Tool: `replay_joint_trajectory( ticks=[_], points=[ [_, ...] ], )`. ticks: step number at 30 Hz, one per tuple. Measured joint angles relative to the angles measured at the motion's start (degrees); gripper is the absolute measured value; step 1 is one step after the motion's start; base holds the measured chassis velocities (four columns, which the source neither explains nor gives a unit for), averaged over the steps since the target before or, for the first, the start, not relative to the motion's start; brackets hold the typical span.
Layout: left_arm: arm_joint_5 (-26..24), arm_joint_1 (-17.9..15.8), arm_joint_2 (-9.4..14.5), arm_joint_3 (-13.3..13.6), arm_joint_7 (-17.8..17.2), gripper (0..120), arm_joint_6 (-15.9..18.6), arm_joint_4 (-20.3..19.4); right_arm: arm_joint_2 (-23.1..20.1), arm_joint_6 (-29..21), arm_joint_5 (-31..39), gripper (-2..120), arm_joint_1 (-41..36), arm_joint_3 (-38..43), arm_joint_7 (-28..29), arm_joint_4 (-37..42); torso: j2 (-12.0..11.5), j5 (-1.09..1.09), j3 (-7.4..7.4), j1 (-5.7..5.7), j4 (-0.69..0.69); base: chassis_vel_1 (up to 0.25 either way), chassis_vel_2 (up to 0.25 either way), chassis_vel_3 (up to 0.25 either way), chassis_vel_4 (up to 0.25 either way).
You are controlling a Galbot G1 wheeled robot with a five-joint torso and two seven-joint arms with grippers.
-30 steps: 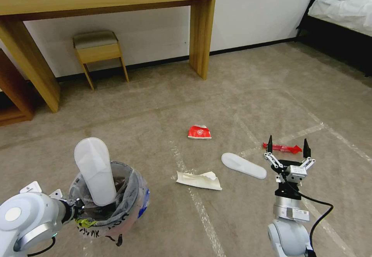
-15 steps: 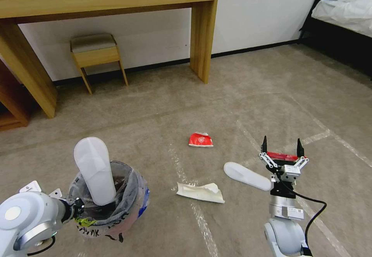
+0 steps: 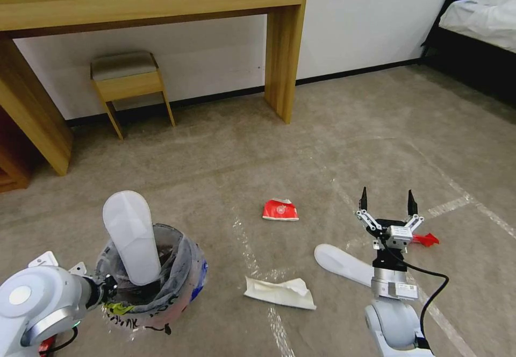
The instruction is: Pick up the trash bin and place the garbage on the floor into it.
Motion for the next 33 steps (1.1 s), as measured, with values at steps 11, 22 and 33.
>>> replay_joint_trajectory(
  ticks=[11, 22, 33],
  points=[
    [-0.1, 0.0, 0.1, -0.1, 0.1, 0, -0.1, 0.2, -1.3, -0.1, -0.6, 100, 1.0, -0.2, 0.4, -0.6, 0.0, -0.01, 0.01, 0.01, 0.00, -0.125, 0.125, 0.124, -0.111],
    [0.0, 0.3, 0.3, -0.1, 0.2, 0, -0.2, -0.3, -16.5, -0.6, 9.6, 100, 5.4, -5.2, -14.3, -3.0, 0.0, 0.01, 0.00, 0.00, 0.01, -0.012, 0.010, 0.015, -0.011],
    [1.2, 0.8, -0.6, 0.1, 0.5, 0, -0.1, -0.8, -43.2, -8.1, 31.2, 100, 13.0, -21.8, -44.5, -9.4, 0.0, 0.00, 0.00, 0.00, -0.02, 0.000, 0.000, 0.000, 0.000]
  ],
)
